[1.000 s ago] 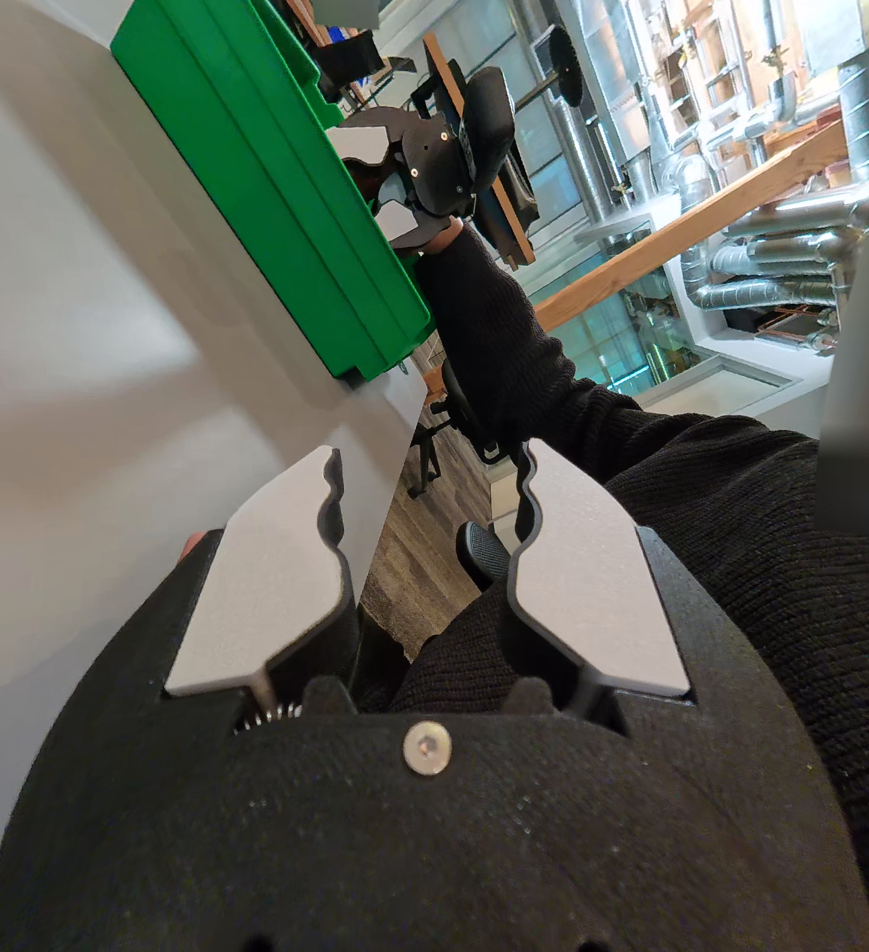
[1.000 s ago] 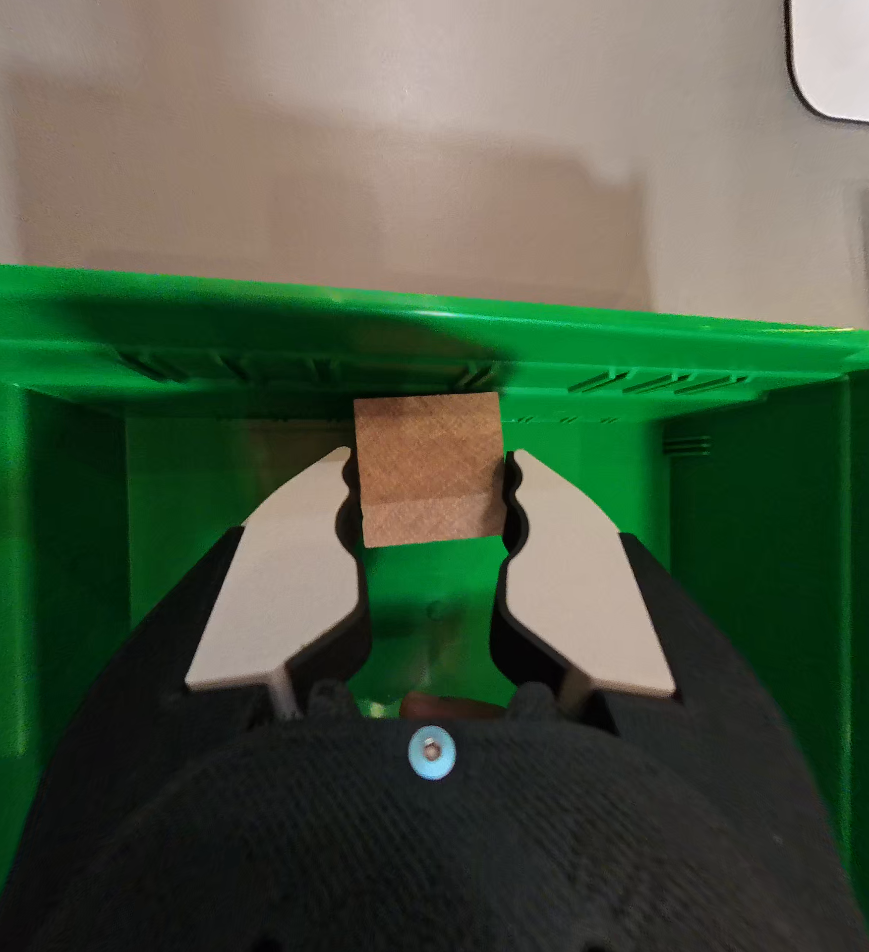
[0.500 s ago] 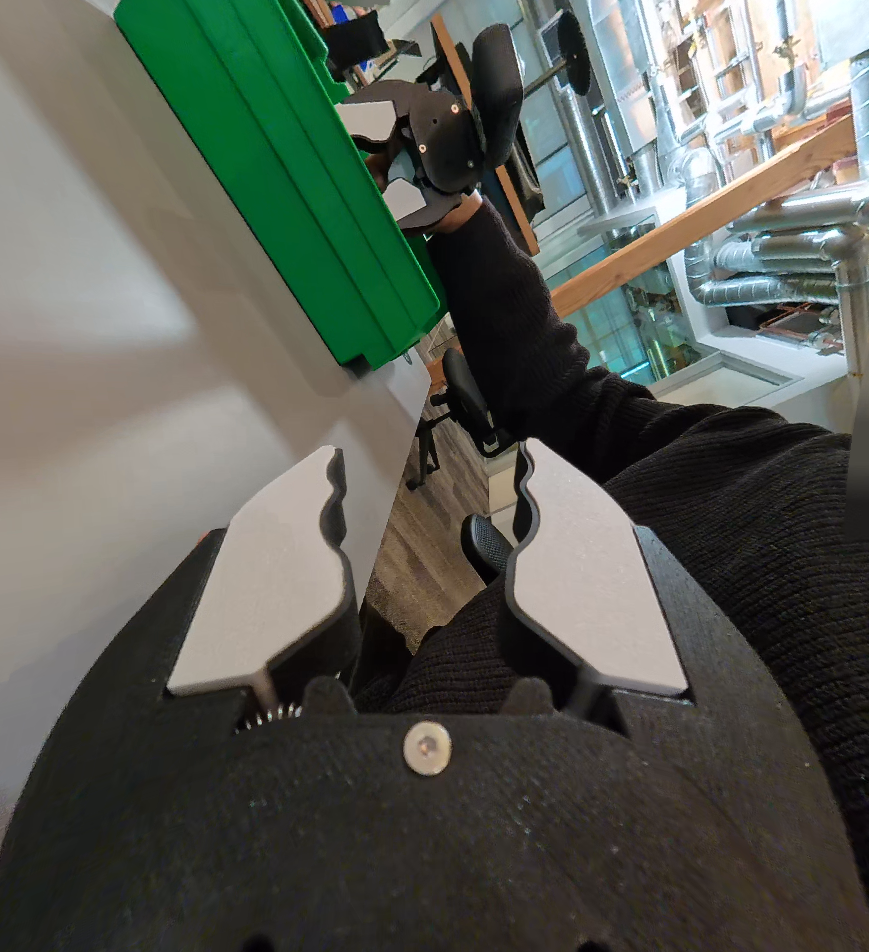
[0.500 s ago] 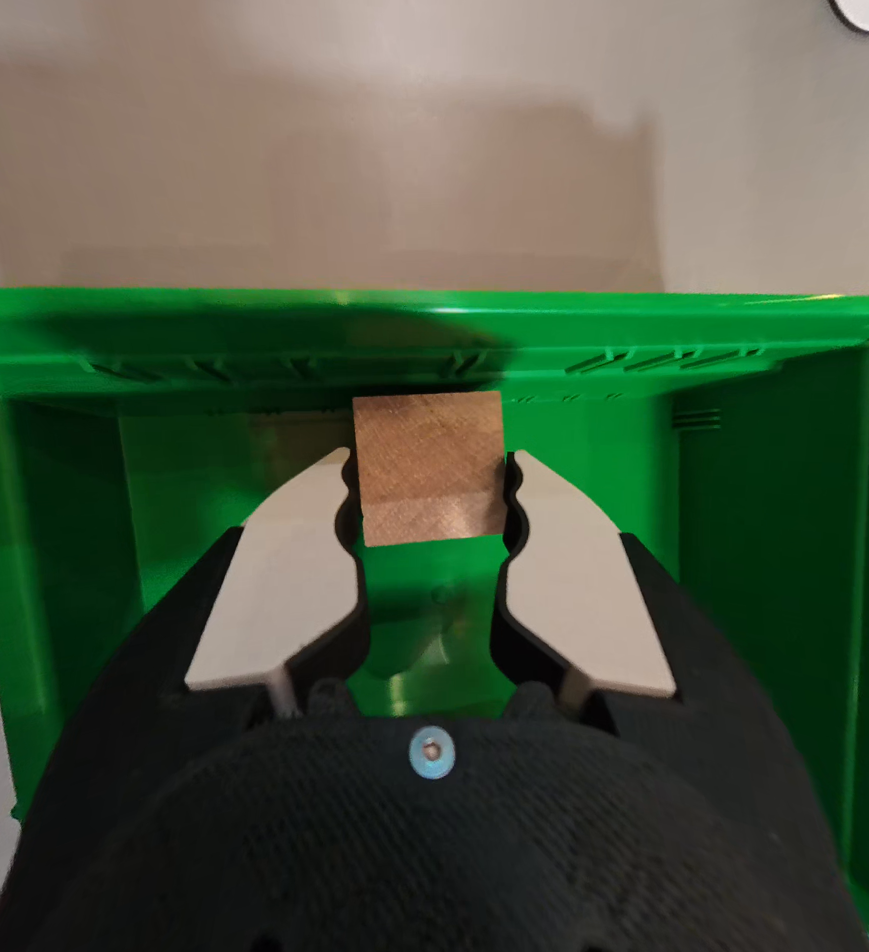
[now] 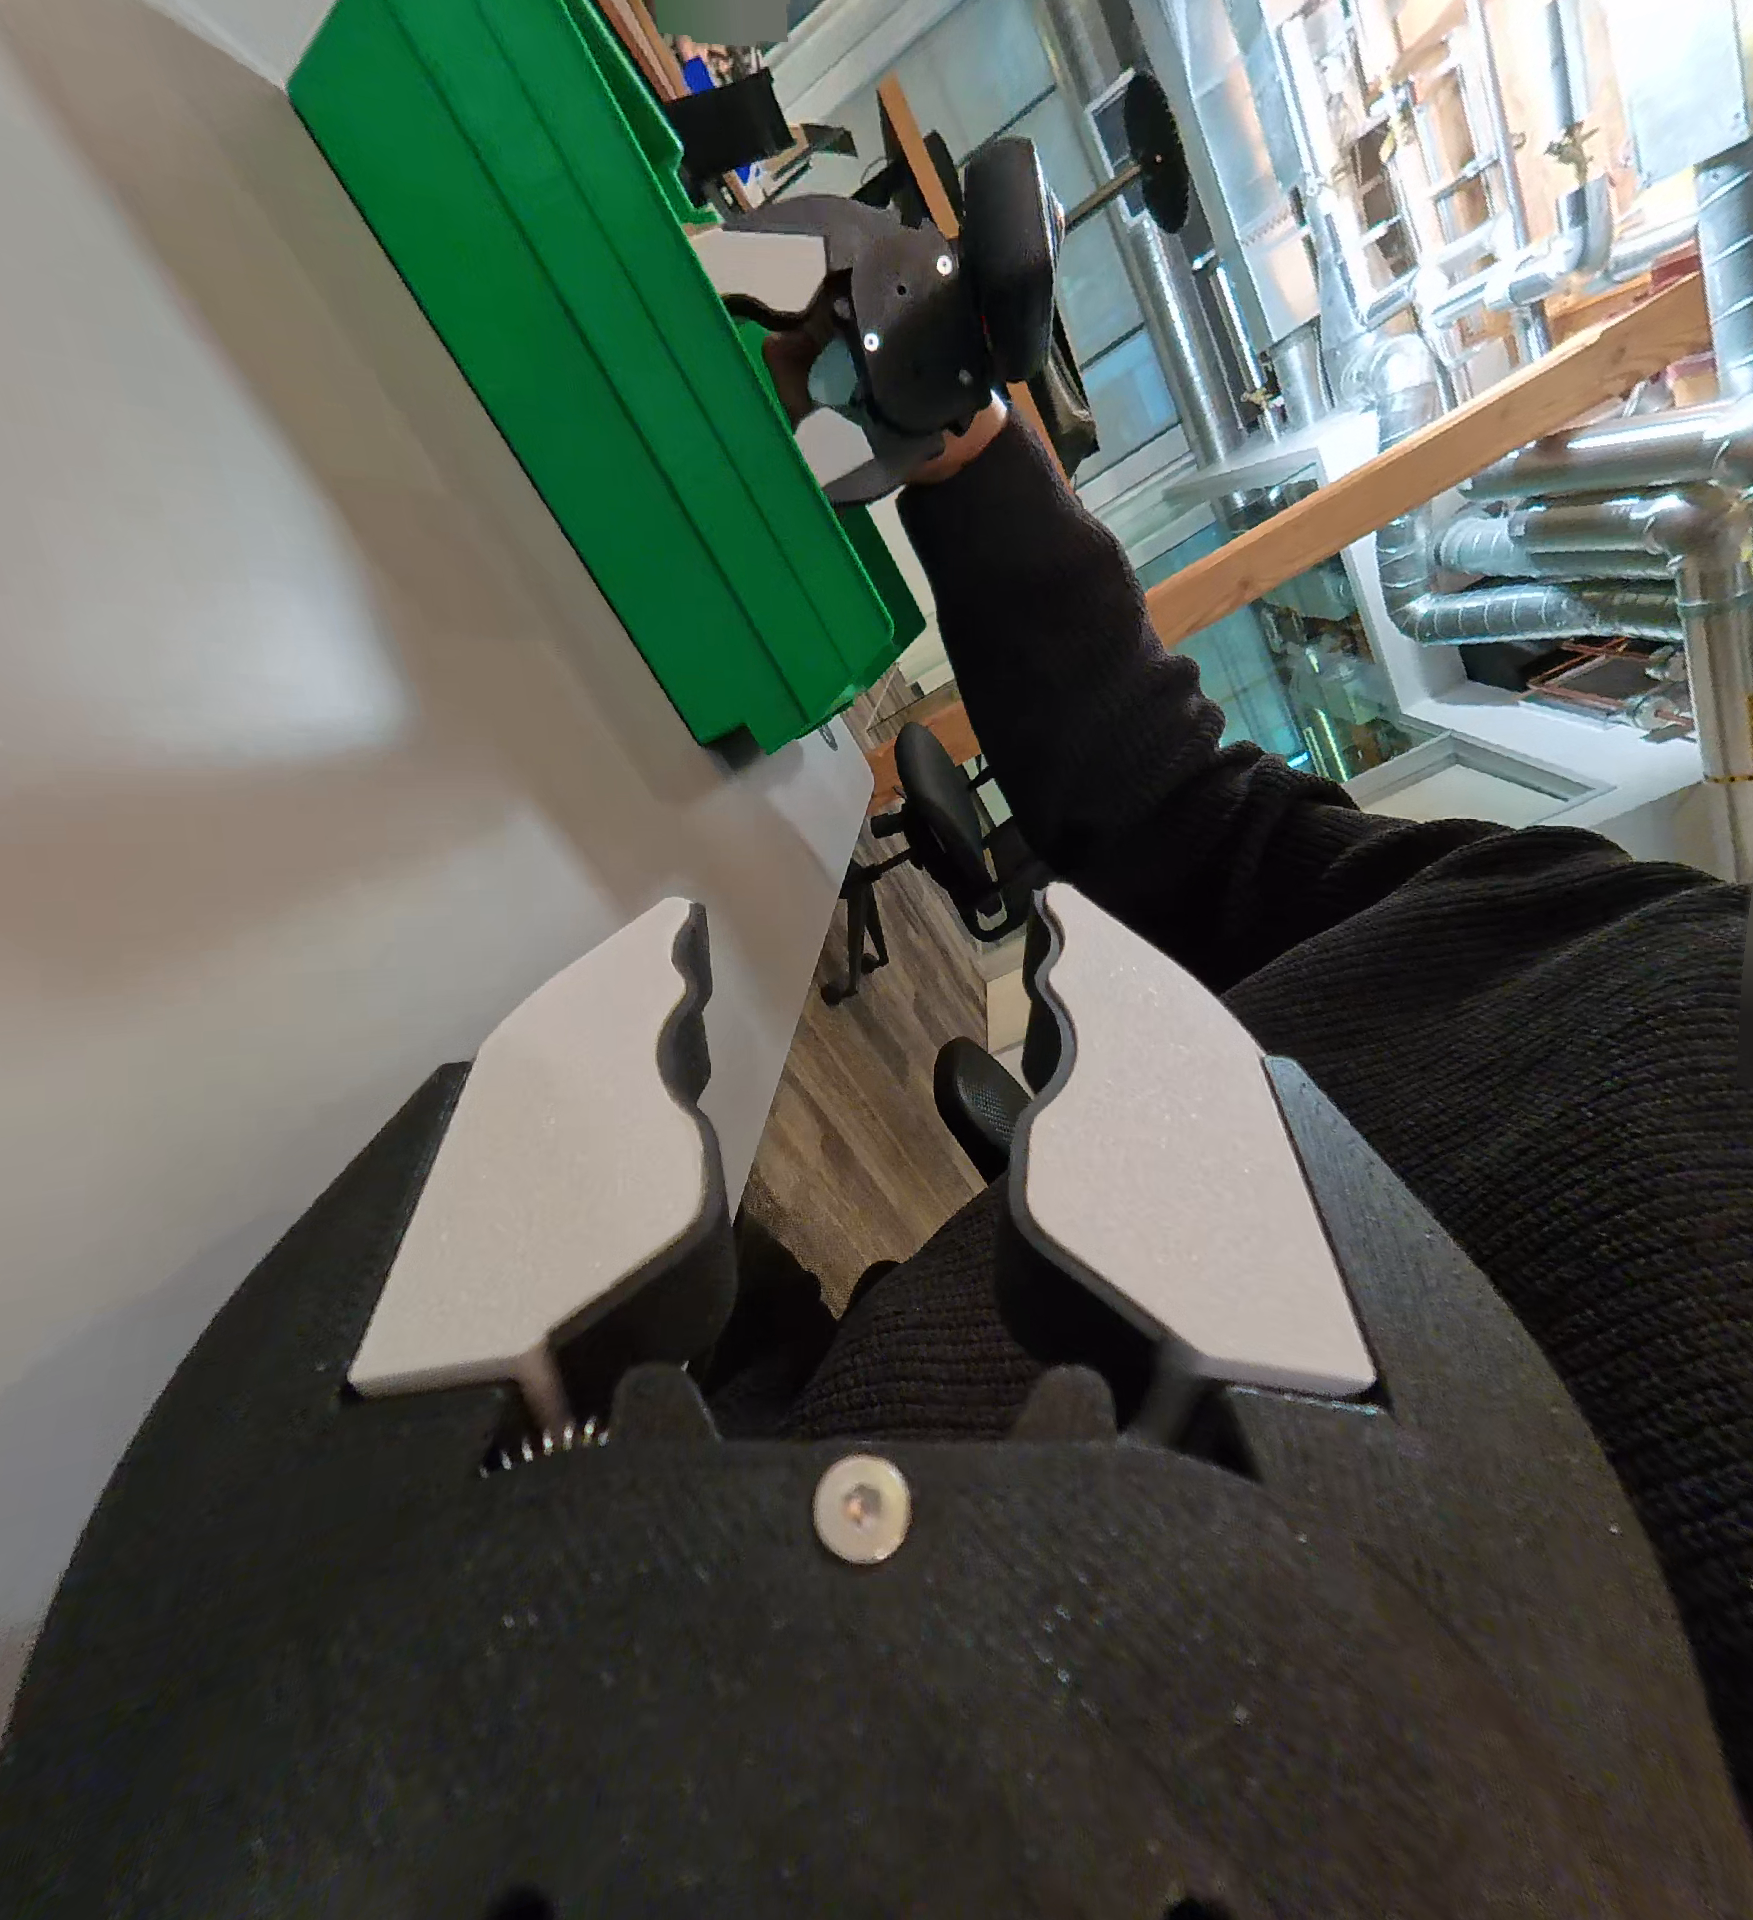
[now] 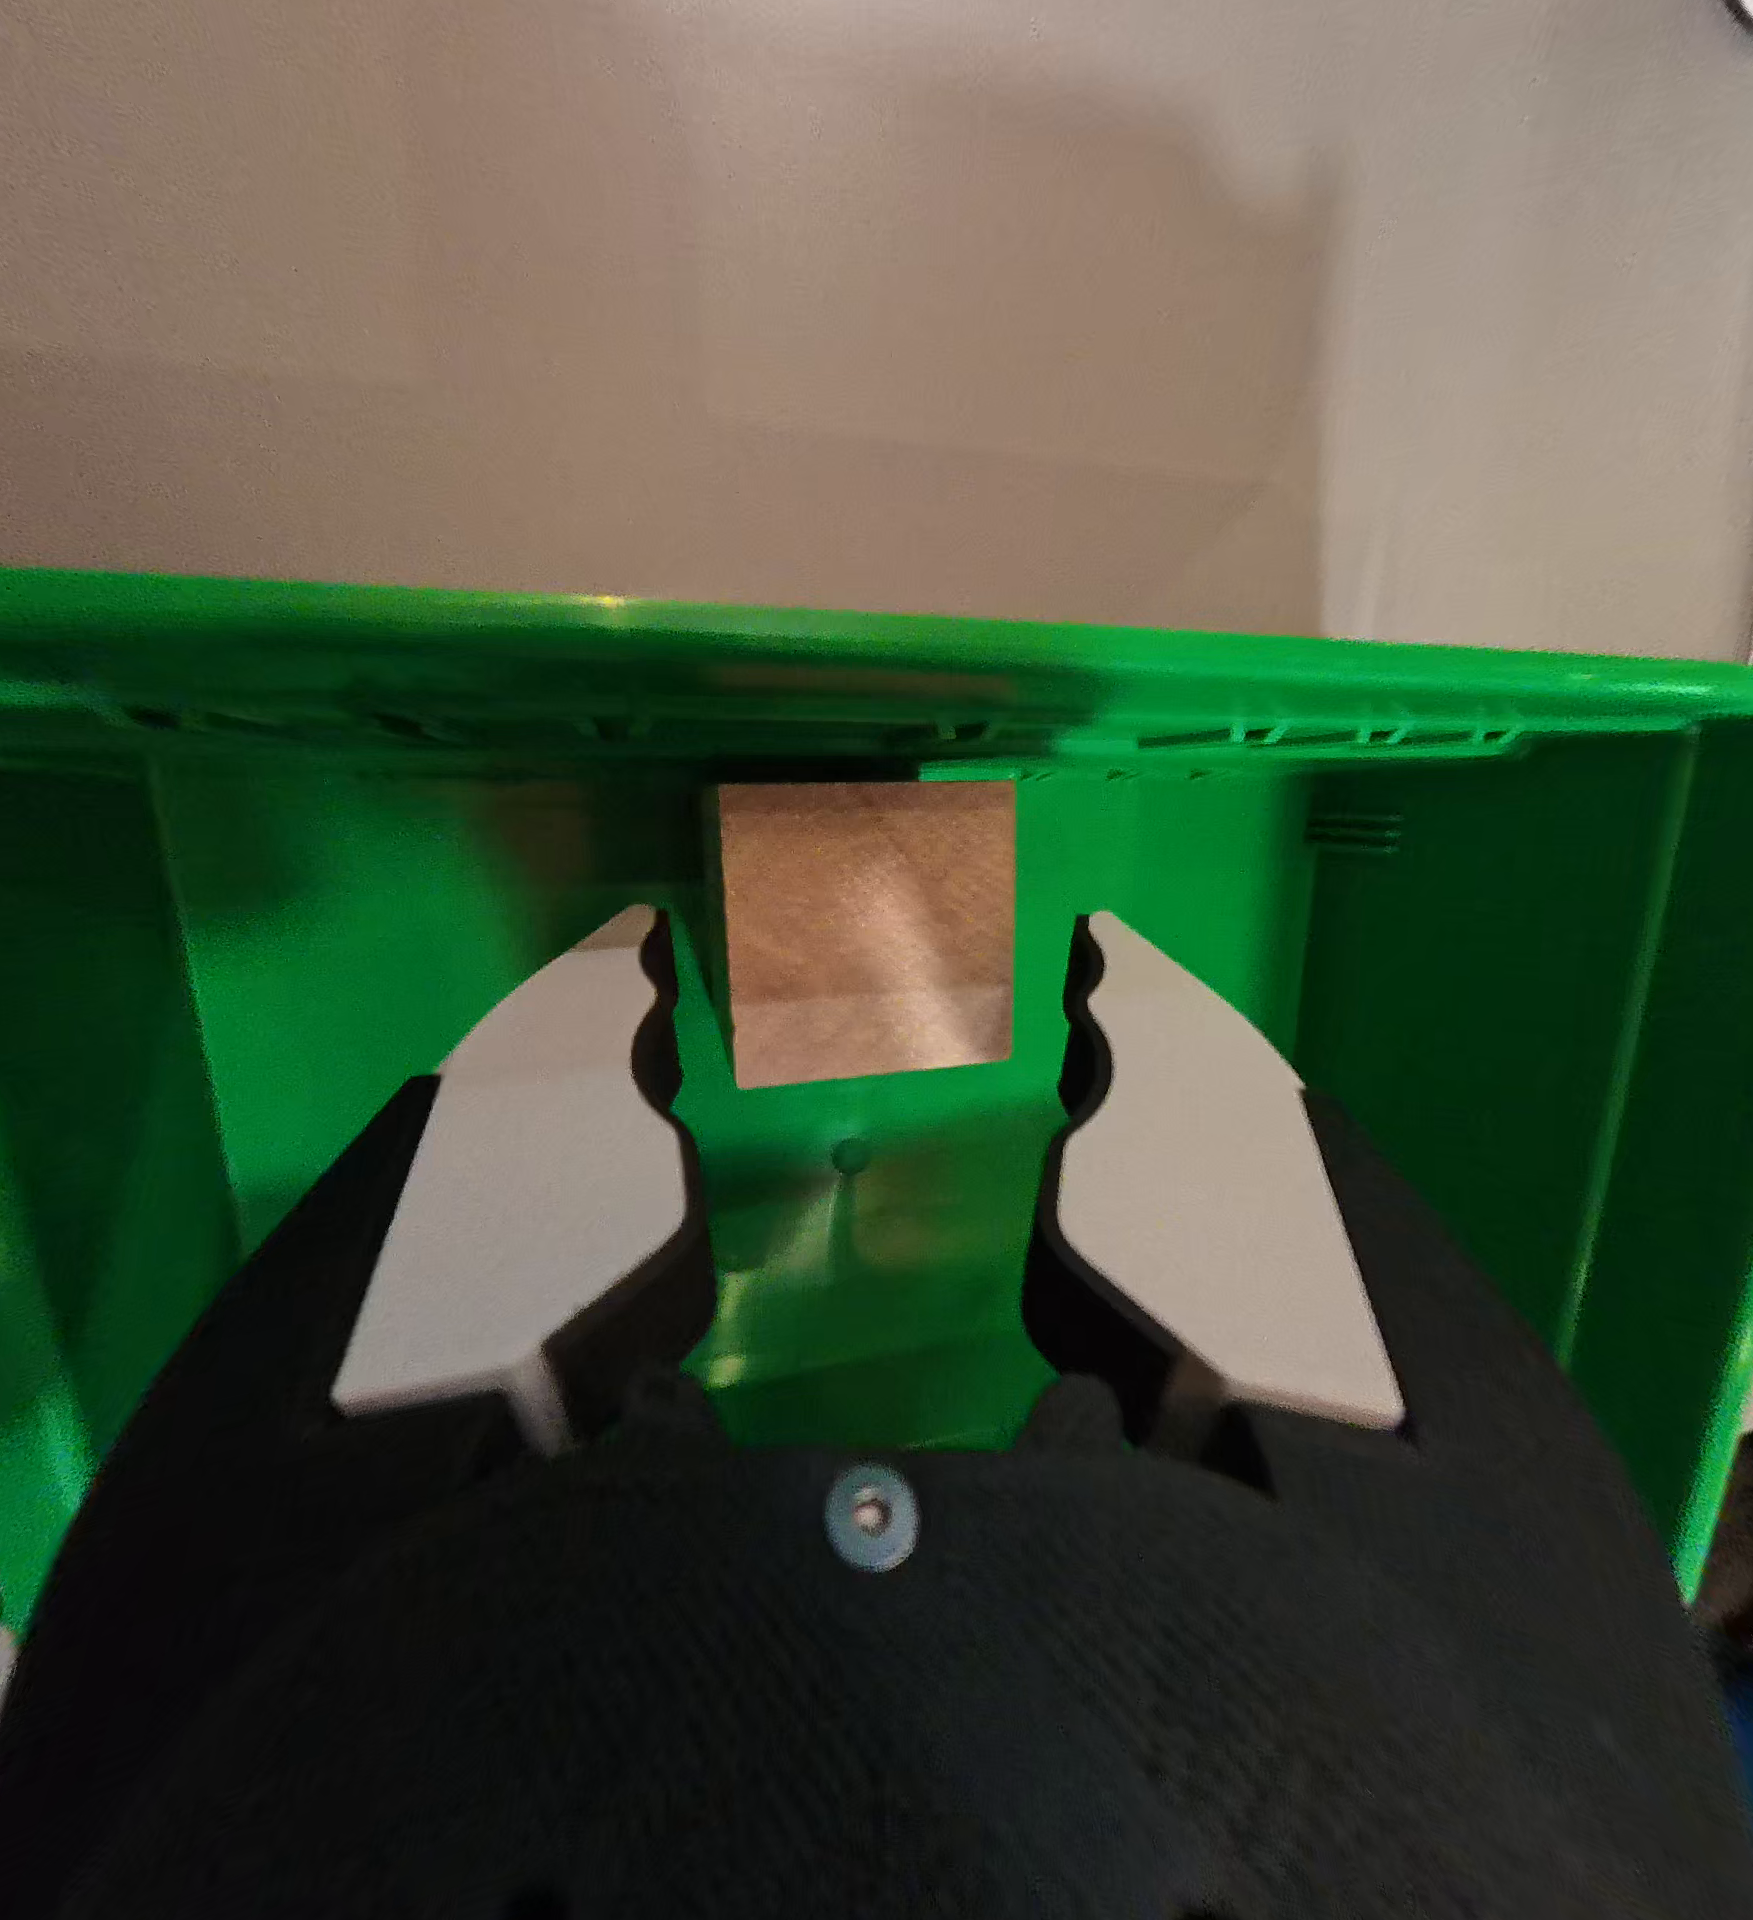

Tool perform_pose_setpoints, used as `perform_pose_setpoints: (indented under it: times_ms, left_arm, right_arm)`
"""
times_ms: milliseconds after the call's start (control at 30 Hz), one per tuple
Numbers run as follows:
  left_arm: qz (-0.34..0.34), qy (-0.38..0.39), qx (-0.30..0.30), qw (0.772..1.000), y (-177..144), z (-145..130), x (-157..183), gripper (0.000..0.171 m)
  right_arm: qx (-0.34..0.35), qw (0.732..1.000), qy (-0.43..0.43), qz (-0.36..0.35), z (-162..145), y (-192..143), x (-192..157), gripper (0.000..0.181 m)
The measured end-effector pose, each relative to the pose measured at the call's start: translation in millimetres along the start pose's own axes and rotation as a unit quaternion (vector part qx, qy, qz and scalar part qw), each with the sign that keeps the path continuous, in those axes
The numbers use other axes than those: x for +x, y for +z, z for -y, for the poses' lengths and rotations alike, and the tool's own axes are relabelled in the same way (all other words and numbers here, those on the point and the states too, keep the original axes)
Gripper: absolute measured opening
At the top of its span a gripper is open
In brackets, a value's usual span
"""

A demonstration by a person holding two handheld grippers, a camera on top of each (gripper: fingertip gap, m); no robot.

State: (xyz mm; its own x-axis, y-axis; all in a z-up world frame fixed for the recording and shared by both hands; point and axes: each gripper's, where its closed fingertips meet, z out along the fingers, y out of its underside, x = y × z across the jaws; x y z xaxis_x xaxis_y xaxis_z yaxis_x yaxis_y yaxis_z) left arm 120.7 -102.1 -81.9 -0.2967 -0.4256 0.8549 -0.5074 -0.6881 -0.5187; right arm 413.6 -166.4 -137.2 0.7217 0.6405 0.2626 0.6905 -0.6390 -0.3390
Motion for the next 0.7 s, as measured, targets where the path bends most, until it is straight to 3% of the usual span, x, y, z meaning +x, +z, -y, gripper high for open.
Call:
perform_pose_setpoints:
  times_ms: [133,300,400,500,600,700]
  left_arm:
    - [-0.002,0.003,0.013,1.0,-8,3,3,0.059]
    - [0.01,0.03,0.023,0.999,-19,8,5,0.06]
    - [0.018,0.058,0.028,0.998,-22,18,8,0.06]
    - [0.019,0.093,0.029,0.995,-23,36,17,0.061]
    - [0.038,0.153,0.032,0.987,-27,63,26,0.064]
    - [0.08,0.226,0.068,0.969,-46,112,37,0.068]
  right_arm:
    - [0.005,0.999,0.019,-0.04,2,-23,13,0.075]
    - [0.172,0.972,0.122,-0.105,55,-99,34,0.071]
    - [0.265,0.938,0.175,-0.137,100,-137,34,0.072]
    - [0.345,0.9,0.234,-0.127,152,-149,17,0.073]
    - [0.434,0.843,0.303,-0.092,210,-141,-9,0.072]
    - [0.501,0.784,0.365,-0.018,268,-111,-42,0.073]
